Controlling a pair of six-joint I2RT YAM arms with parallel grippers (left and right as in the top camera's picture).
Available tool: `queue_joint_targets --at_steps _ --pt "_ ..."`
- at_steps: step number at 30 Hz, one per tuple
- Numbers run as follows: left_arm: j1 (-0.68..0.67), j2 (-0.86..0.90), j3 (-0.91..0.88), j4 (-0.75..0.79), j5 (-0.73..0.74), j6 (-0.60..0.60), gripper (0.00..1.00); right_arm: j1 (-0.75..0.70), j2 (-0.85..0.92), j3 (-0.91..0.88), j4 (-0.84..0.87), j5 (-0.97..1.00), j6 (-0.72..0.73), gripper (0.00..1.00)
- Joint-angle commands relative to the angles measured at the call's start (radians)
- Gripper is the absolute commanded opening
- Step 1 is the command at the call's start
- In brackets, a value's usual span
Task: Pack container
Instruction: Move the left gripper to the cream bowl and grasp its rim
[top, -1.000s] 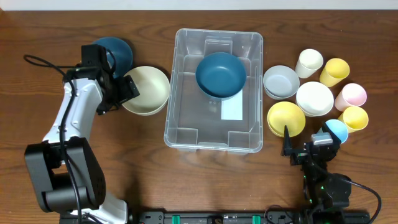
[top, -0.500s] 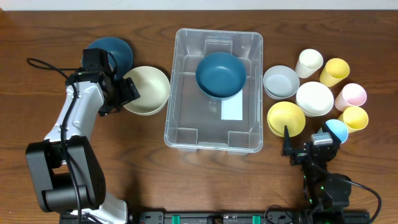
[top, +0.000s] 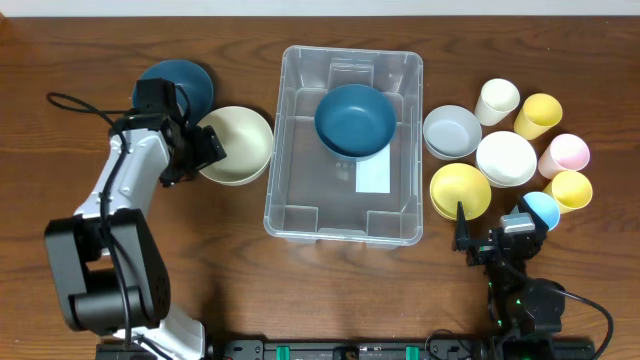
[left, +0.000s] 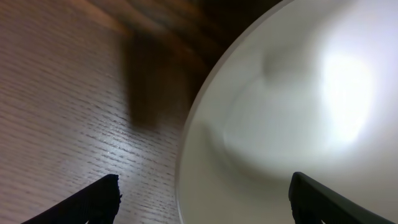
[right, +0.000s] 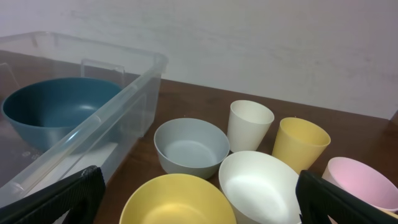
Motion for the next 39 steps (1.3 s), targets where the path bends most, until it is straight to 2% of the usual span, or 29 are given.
queue_joint_targets --at_steps 1,4,6,27,30,39 --pt "0.005 0.029 -0.011 0.001 -0.013 0.002 0.86 -0.01 -0.005 -0.002 -0.004 -0.006 -0.011 0.99" --pt "0.005 0.039 -0.011 -0.001 -0.013 0.002 0.74 -0.01 -0.005 -0.002 -0.004 -0.006 -0.011 0.99" --pt "0.005 0.039 -0.011 -0.002 -0.013 0.002 0.7 -0.01 -0.005 -0.002 -0.004 -0.006 -0.011 0.99" --pt "0.005 0.039 -0.011 0.0 -0.013 0.002 0.66 -0.01 -0.005 -0.002 -0.004 -0.006 -0.011 0.99" --pt "0.005 0.039 -0.011 0.0 -0.013 0.002 0.6 -0.01 -0.005 -0.002 -0.004 -0.006 -0.011 0.99" --pt "0.005 0.04 -0.013 -0.001 -0.04 0.002 0.53 -0.01 -0.005 -0.002 -0.004 -0.006 -0.011 0.99"
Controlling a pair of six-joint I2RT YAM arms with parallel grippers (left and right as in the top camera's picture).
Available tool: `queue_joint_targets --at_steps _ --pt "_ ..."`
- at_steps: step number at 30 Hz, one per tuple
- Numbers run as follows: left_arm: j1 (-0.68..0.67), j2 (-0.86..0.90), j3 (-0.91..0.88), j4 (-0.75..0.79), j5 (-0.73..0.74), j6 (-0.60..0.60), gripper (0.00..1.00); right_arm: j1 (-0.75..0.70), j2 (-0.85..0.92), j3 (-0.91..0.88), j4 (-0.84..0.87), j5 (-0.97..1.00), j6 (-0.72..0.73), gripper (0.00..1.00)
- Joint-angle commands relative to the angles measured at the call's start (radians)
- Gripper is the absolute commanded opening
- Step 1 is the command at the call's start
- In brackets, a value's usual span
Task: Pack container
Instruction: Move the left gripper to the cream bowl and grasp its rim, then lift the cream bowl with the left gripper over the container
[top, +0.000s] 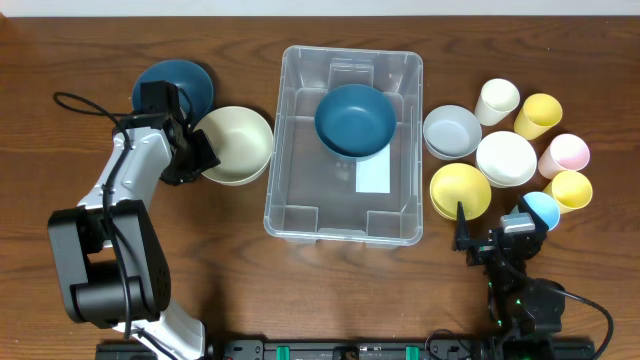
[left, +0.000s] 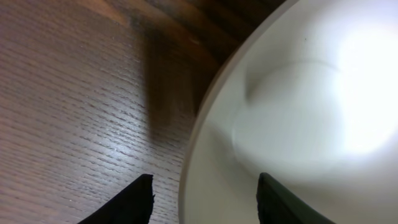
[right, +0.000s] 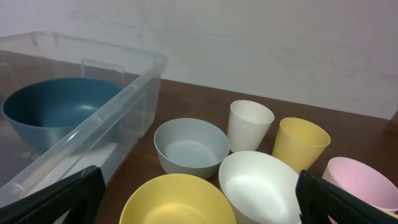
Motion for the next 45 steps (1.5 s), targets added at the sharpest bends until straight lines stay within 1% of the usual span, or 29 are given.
queue_joint_targets --at_steps 1,5,9,10,14,15,18,26,31,38,43,45 --pt "0.005 0.01 -0.013 -0.003 -0.042 0.002 0.53 -0.01 -0.005 -0.002 -0.004 -0.007 -0.011 0.99" --pt "0.005 0.01 -0.014 -0.006 -0.045 0.002 0.52 -0.01 -0.005 -0.002 -0.004 -0.007 -0.011 0.99" --pt "0.005 0.01 -0.014 -0.006 -0.044 0.002 0.36 -0.01 -0.005 -0.002 -0.004 -0.007 -0.011 0.99" --pt "0.005 0.01 -0.014 -0.006 -0.045 0.002 0.34 -0.01 -0.005 -0.002 -0.004 -0.007 -0.011 0.99" --pt "0.005 0.01 -0.014 -0.011 -0.045 0.002 0.2 -0.01 -0.005 -0.002 -0.004 -0.007 -0.011 0.99" --pt "0.005 0.009 -0.014 -0.014 -0.045 0.002 0.14 -0.01 -0.005 -0.002 -0.004 -0.007 -0.011 0.99" --pt "0.011 0.009 -0.014 -0.017 -0.045 0.002 0.06 -0.01 -0.005 -0.002 -0.004 -0.007 -0.011 0.99" --pt "0.057 -0.023 -0.011 -0.034 -0.045 0.002 0.06 -0.01 -0.005 -0.002 -0.004 -0.007 -0.011 0.99" --pt "0.087 -0.098 0.001 -0.079 -0.045 0.002 0.06 -0.01 -0.005 -0.002 -0.004 -0.007 -0.011 0.99" --pt "0.095 -0.298 0.006 -0.106 -0.045 0.001 0.06 -0.01 -0.005 -0.002 -0.004 -0.007 -0.011 0.99" --pt "0.094 -0.463 0.006 -0.106 -0.043 -0.058 0.06 -0.01 -0.005 -0.002 -0.004 -0.007 -0.011 0.99" --pt "0.087 -0.521 0.006 -0.094 -0.019 -0.066 0.06 -0.01 -0.005 -0.002 -0.004 -0.007 -0.011 0.99"
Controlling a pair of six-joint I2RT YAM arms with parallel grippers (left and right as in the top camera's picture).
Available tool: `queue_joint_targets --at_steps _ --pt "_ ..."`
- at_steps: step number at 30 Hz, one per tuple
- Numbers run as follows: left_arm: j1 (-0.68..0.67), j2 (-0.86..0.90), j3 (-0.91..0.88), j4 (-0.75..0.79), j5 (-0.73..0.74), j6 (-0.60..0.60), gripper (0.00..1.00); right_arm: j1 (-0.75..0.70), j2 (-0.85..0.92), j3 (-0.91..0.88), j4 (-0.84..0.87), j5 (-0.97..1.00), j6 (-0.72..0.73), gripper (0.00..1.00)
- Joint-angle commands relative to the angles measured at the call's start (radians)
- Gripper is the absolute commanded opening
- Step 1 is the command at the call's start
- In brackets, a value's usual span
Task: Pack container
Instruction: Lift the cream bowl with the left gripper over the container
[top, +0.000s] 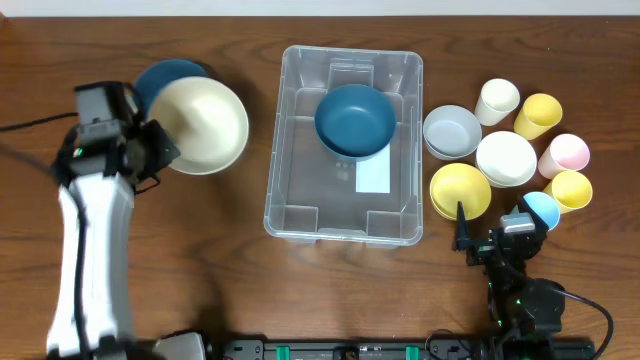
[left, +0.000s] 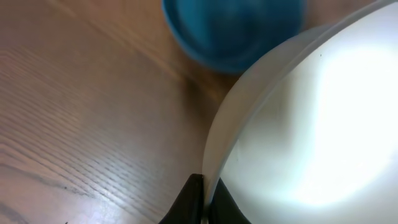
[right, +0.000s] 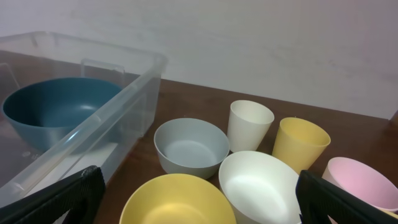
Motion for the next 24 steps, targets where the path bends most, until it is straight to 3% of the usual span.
queue_joint_targets --at_steps 1,12,24 --pt "-0.013 -0.095 0.006 0.018 0.046 -0.038 0.06 -0.01 -0.005 -0.002 -0.004 -0.006 -0.011 0.99" --pt "-0.333 -0.147 0.099 0.133 0.084 -0.061 0.06 -0.01 -0.005 -0.002 -0.004 -0.006 -0.011 0.99" --pt "-0.647 0.109 0.245 0.234 -0.145 -0.079 0.06 -0.01 -0.005 -0.002 -0.004 -0.006 -0.011 0.99"
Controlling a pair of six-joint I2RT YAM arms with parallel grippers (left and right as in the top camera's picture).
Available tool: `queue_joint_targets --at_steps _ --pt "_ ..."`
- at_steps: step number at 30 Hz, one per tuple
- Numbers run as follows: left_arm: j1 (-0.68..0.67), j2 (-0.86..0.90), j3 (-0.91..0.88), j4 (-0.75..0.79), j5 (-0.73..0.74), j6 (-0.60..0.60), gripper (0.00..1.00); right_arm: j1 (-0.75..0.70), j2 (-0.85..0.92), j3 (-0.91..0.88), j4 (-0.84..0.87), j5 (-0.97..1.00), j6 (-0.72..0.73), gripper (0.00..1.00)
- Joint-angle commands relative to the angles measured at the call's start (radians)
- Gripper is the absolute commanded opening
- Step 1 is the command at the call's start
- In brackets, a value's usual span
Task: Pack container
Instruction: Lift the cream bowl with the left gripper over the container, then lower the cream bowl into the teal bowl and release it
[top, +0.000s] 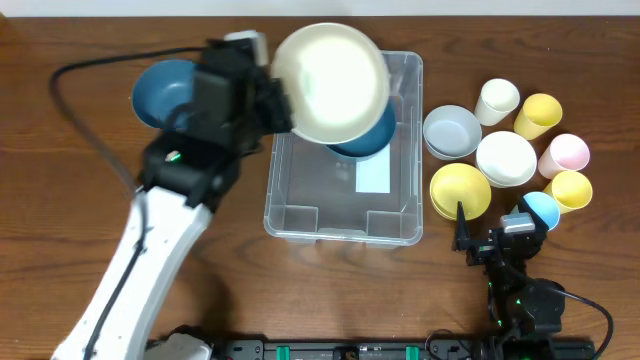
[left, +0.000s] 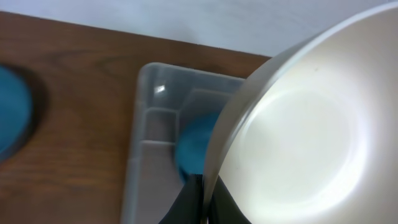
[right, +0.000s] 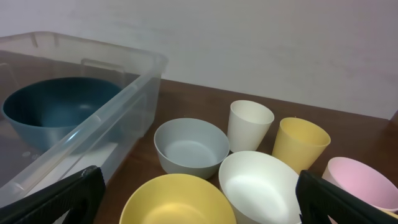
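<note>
My left gripper (top: 275, 100) is shut on the rim of a cream bowl (top: 331, 68), holding it high over the far end of the clear plastic container (top: 300, 215). A dark blue bowl (top: 372, 138) lies in the container, partly hidden under the cream one. In the left wrist view the cream bowl (left: 298, 137) fills the right side, the fingers (left: 193, 199) pinching its rim. My right gripper (right: 199, 205) stands open near the table's front right, over a yellow bowl (right: 177, 200).
A second blue bowl (top: 160, 88) sits at the far left. Right of the container stand a grey bowl (top: 451, 131), a white bowl (top: 506, 158), a yellow bowl (top: 459, 190) and several cups in cream, yellow, pink and blue (top: 540, 208).
My left gripper has moved right with the cream bowl, from above the table left of the container to above the container's far end. The right arm has not moved.
My left gripper was open around the rim of the cream bowl on the table. Then its jaws were narrower on that rim. Then it held the bowl lifted left of the container, and now over the container. The right gripper stayed put.
</note>
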Motion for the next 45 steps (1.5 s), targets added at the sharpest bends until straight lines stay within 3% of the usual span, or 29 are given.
queue_joint_targets --at_steps 1,10,19,20,22,23,30,35,45 --pt "-0.043 0.093 0.042 0.03 -0.108 -0.008 0.06 -0.01 -0.005 -0.002 -0.004 -0.006 -0.011 0.99" --pt "-0.079 0.305 0.045 0.161 -0.113 -0.008 0.06 -0.01 -0.005 -0.002 -0.004 -0.006 -0.011 0.99" --pt "-0.079 0.385 0.045 0.188 -0.114 -0.004 0.06 -0.01 -0.005 -0.002 -0.004 -0.006 -0.011 0.99" --pt "-0.079 0.386 0.044 0.185 -0.114 -0.004 0.15 -0.01 -0.005 -0.002 -0.004 -0.006 -0.011 0.99" --pt "-0.079 0.385 0.045 0.186 -0.114 0.004 0.45 -0.01 -0.005 -0.002 -0.004 -0.006 -0.011 0.99" --pt "-0.079 0.382 0.045 0.187 -0.114 0.014 0.49 -0.01 -0.005 -0.002 -0.004 -0.006 -0.011 0.99" --pt "-0.076 0.321 0.045 0.175 -0.115 0.045 0.5 -0.01 -0.005 -0.002 -0.004 -0.006 -0.011 0.99" --pt "-0.042 0.214 0.045 0.079 -0.196 0.048 0.5 -0.01 -0.005 -0.002 -0.004 -0.006 -0.011 0.99" --pt "0.195 0.062 0.045 -0.18 -0.225 0.047 0.5 -0.01 -0.005 -0.002 -0.004 -0.006 -0.011 0.99"
